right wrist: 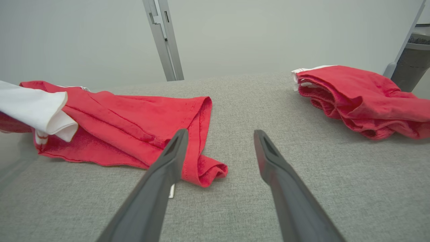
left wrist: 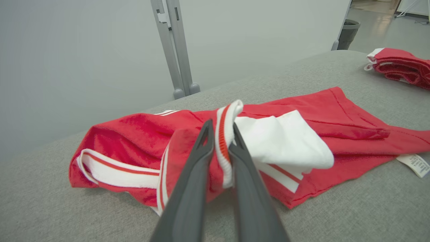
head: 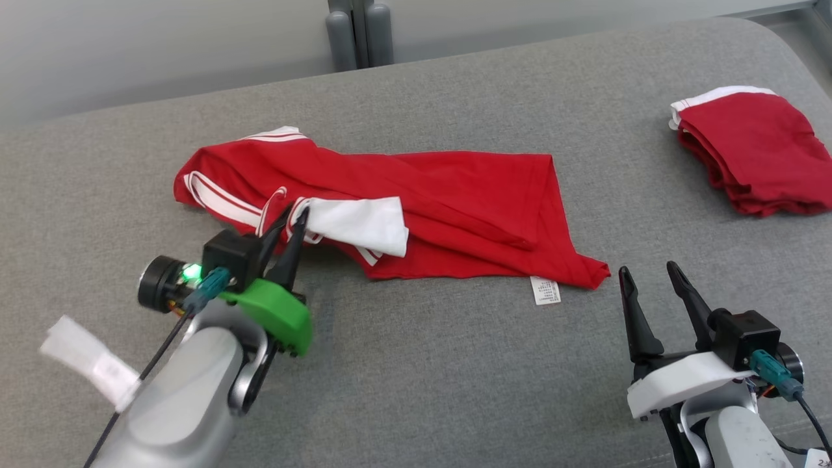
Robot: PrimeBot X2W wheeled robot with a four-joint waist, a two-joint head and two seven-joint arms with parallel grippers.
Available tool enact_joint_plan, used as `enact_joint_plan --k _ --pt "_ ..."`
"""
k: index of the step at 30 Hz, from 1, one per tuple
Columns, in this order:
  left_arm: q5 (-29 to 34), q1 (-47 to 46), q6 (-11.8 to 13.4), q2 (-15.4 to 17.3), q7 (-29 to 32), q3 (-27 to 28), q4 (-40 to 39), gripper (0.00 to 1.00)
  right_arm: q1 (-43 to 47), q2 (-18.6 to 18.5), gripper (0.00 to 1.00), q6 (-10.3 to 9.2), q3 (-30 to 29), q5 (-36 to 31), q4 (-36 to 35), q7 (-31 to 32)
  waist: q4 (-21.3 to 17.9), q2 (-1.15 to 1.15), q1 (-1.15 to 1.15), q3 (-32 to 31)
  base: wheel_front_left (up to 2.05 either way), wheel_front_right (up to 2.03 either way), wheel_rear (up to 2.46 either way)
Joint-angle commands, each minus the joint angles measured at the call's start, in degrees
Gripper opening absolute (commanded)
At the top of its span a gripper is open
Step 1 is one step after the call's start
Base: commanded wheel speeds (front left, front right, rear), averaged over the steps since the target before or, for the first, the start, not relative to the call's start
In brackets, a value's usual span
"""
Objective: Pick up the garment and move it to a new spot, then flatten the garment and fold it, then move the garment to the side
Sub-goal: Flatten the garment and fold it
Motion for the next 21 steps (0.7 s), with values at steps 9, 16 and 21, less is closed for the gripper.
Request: enact_joint_plan --k 9,16,21 --pt "-5.69 18.77 4.42 9.01 -0.24 10.55 -15.16 0.0 2.41 -0.2 1.0 -0.09 -1.04 -1.21 0.34 -0.11 2.6 0.0 0.0 -3.09 0.0 0.0 0.0" --pt "-6.3 23.37 5.49 9.83 -0.25 14.07 -12.43 0.07 2.56 -0.19 1.0 -0.09 -1.07 -1.99 0.67 -0.11 2.34 0.0 0.0 -3.39 0.0 0.0 0.0" --pt "-4.83 24.33 6.22 8.03 -0.25 18.37 -14.11 1.0 2.63 -0.19 1.0 -0.09 -1.3 -2.5 0.88 -0.11 2.74 0.0 0.0 -3.56 0.0 0.0 0.0"
